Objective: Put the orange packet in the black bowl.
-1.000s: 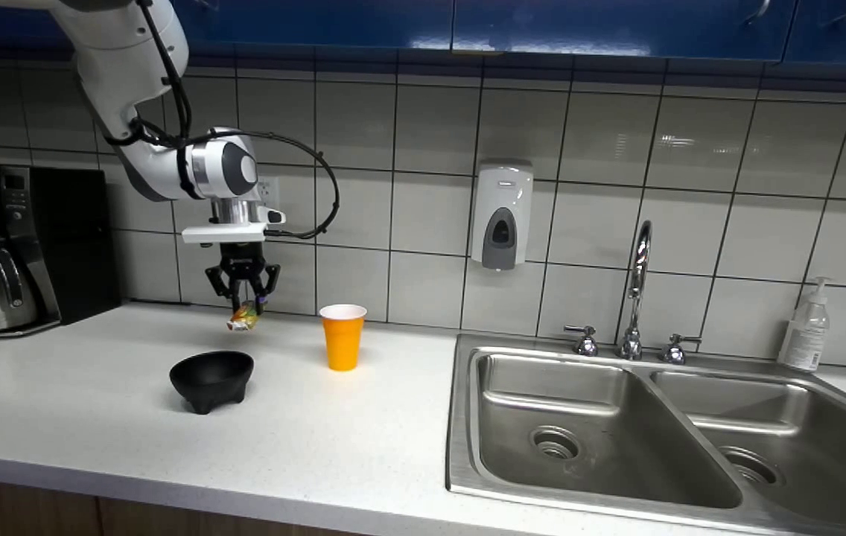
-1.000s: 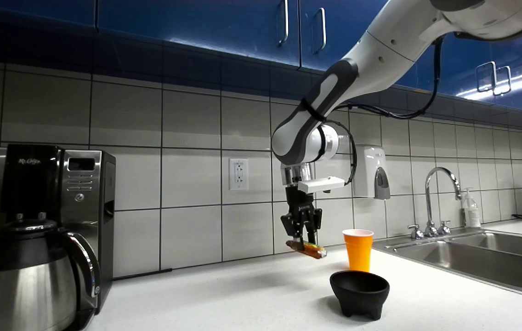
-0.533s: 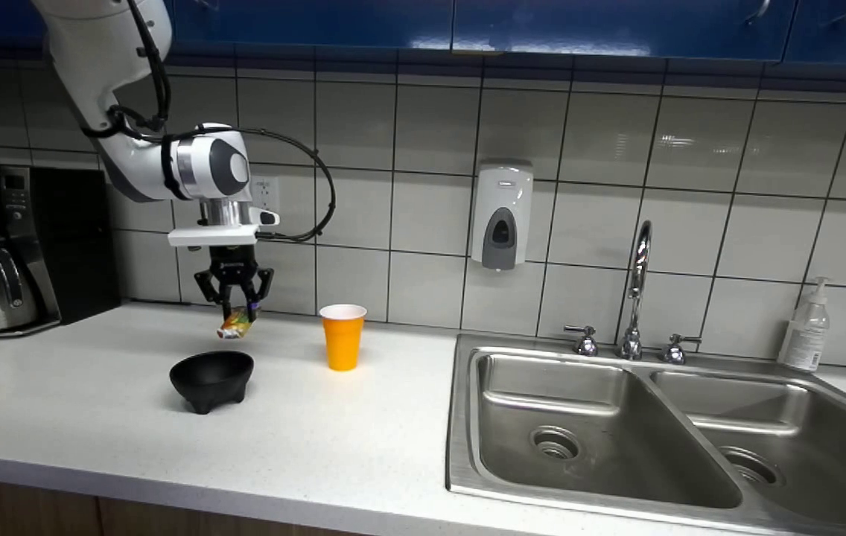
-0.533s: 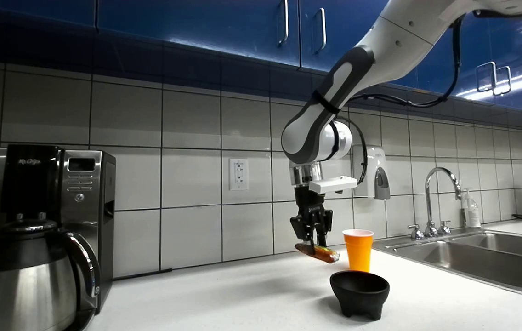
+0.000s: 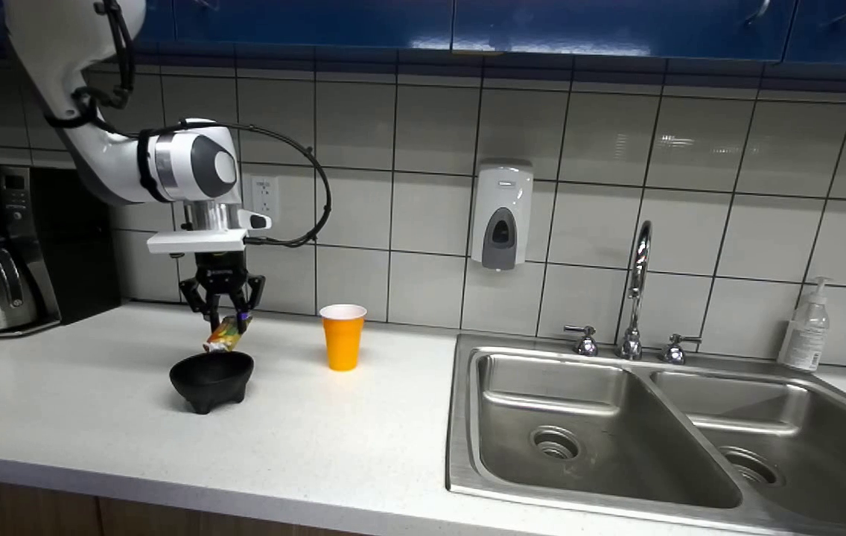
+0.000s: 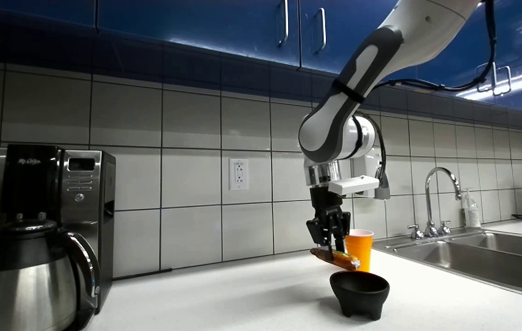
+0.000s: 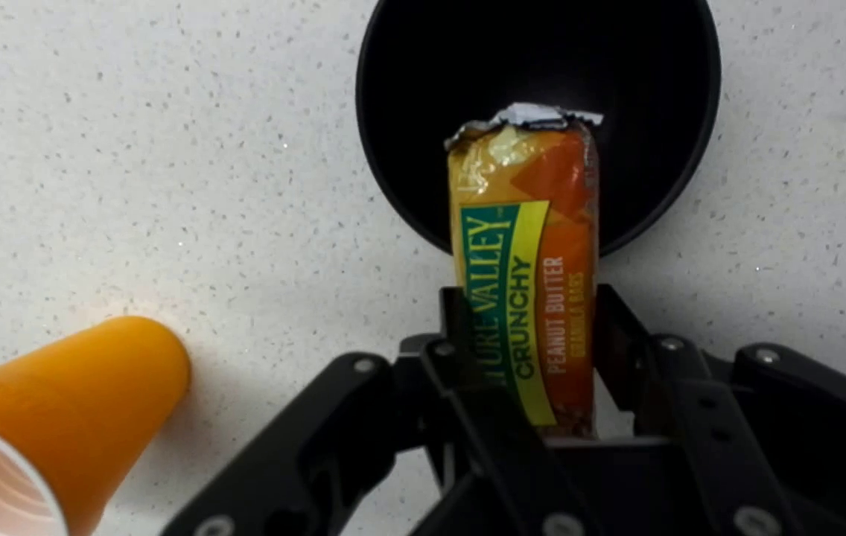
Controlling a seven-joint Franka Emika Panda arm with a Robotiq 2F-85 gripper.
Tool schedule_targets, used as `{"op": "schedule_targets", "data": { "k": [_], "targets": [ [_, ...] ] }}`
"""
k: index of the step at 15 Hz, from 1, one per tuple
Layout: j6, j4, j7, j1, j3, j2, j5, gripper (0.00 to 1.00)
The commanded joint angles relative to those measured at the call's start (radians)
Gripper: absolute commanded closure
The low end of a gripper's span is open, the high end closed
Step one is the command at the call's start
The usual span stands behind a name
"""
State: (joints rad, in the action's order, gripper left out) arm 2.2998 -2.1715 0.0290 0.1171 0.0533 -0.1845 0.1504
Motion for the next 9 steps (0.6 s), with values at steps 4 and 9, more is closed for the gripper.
{"op": "schedule_targets", "data": {
  "k": [4,9],
  "targets": [
    [0.043,-0.168,0.014,-0.018,0.003,0.137,0.016,0.82],
    [0.04,-0.206,0.016,-0.017,0.006,0.161,0.015,0.82]
  ]
}}
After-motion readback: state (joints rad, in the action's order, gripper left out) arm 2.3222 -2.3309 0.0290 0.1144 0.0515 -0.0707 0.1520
